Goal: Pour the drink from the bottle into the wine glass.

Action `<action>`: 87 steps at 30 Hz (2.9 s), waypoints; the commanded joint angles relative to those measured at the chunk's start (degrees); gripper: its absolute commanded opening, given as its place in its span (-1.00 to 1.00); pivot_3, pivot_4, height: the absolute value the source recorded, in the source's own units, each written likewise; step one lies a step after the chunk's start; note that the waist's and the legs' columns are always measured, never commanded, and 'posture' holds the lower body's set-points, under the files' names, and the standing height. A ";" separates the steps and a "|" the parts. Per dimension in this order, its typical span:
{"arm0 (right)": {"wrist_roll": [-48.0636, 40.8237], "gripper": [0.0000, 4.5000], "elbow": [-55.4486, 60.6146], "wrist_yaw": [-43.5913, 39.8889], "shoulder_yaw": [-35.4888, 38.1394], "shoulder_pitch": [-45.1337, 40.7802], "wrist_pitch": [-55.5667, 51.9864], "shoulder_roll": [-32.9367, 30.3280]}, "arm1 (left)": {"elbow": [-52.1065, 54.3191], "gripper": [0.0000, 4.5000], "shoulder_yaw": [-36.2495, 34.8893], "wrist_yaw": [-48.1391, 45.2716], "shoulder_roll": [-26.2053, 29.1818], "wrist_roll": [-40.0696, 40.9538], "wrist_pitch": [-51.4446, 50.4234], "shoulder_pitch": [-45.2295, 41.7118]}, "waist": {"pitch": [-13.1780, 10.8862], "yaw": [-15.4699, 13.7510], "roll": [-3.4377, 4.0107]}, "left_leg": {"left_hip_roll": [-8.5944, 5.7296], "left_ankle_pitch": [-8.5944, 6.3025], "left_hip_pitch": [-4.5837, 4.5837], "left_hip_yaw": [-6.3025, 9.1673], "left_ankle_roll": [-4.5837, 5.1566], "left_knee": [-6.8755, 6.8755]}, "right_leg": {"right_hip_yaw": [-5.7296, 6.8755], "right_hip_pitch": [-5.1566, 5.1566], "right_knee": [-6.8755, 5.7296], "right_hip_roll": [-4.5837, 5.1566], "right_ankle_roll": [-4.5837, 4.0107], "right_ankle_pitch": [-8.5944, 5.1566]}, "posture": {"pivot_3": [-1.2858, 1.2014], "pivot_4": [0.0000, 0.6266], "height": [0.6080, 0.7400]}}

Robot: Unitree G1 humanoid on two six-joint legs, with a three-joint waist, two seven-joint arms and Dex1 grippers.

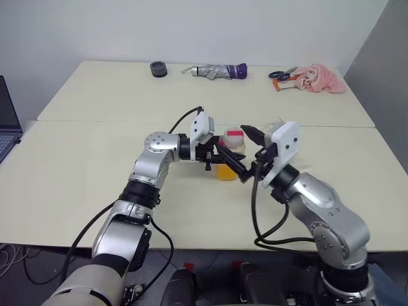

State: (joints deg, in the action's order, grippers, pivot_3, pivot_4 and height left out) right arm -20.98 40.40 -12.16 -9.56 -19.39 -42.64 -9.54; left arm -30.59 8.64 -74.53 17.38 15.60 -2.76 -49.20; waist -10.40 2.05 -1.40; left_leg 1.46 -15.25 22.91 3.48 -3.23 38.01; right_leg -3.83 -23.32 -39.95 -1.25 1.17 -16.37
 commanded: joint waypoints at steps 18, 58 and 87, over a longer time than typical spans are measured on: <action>8.66 0.00 -4.52 2.36 -2.68 -1.89 7.95 2.40 | -0.45 -0.20 -1.01 -1.65 -0.50 0.22 2.46 -2.71 | 0.00 -0.04 0.00 | -0.01 0.00 0.01 -0.02 0.01 -0.02 | 0.00 0.00 0.03 0.01 0.00 0.00 | 0.03 -0.52 1.00; -2.80 0.89 -8.68 -26.24 8.67 -5.14 11.95 -14.61 | 7.17 -0.21 -1.00 -2.93 0.88 1.19 -1.10 0.15 | -0.21 0.02 0.21 | -0.06 -0.02 0.04 -0.06 0.05 0.01 | 0.05 -0.03 -0.04 0.17 -0.04 -0.07 | 0.03 -0.52 1.00; 2.71 0.89 -6.86 -15.80 8.04 -2.86 11.60 -13.80 | 3.92 -0.21 -0.82 -3.83 -0.06 0.61 0.91 -0.87 | -0.21 -0.15 0.21 | -0.05 -0.02 0.04 -0.08 0.05 0.02 | 0.02 -0.02 -0.03 0.10 -0.05 -0.07 | 0.03 -0.52 1.00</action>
State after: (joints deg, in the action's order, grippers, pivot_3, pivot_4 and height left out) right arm -17.79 31.85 -28.77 -4.80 -22.39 -30.81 -22.59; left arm -27.77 8.82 -78.07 16.83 15.47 -3.05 -48.70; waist -10.60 1.89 -1.19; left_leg 1.42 -15.27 22.95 3.40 -3.17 38.03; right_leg -3.81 -23.34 -39.98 -1.16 1.12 -16.44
